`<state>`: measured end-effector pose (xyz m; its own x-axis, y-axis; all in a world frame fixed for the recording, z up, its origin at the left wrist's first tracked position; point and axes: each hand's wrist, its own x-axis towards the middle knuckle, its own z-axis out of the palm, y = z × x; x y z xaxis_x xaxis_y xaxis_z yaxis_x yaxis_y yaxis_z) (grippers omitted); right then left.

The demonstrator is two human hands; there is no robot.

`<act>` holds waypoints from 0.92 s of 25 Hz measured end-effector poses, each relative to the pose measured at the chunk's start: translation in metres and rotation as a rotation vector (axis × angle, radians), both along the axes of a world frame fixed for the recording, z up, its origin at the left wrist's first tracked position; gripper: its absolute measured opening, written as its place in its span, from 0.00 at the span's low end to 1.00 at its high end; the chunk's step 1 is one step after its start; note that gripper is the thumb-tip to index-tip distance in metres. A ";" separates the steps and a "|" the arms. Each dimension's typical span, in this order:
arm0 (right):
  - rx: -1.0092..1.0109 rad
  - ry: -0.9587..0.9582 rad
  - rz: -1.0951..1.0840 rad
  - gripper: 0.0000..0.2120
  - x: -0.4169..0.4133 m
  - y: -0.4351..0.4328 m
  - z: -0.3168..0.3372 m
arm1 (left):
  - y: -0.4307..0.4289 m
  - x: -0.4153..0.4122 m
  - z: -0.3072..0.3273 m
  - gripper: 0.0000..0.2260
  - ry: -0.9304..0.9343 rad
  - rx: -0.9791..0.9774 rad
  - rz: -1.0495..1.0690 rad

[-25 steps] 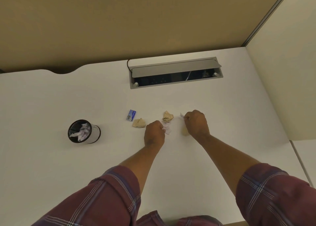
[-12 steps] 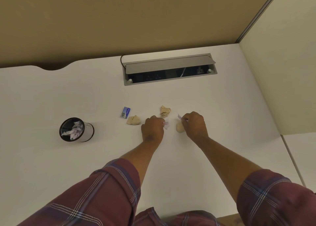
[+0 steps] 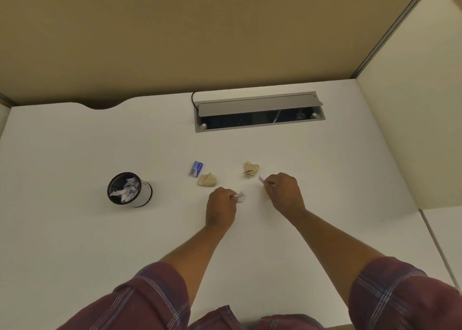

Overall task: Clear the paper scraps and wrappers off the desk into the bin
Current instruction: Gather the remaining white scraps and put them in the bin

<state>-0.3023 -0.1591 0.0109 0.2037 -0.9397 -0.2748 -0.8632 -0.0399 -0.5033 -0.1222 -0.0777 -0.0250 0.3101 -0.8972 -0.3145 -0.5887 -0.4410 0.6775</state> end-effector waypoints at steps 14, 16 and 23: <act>0.005 -0.239 0.297 0.07 0.184 0.055 0.023 | 0.122 0.149 0.057 0.06 0.062 -0.301 0.553; 0.003 -0.282 0.339 0.07 0.218 0.060 0.030 | 0.135 0.168 0.066 0.10 0.045 -0.340 0.621; -0.012 -0.248 0.504 0.08 0.313 0.065 0.047 | 0.166 0.206 0.062 0.07 0.046 -0.348 0.813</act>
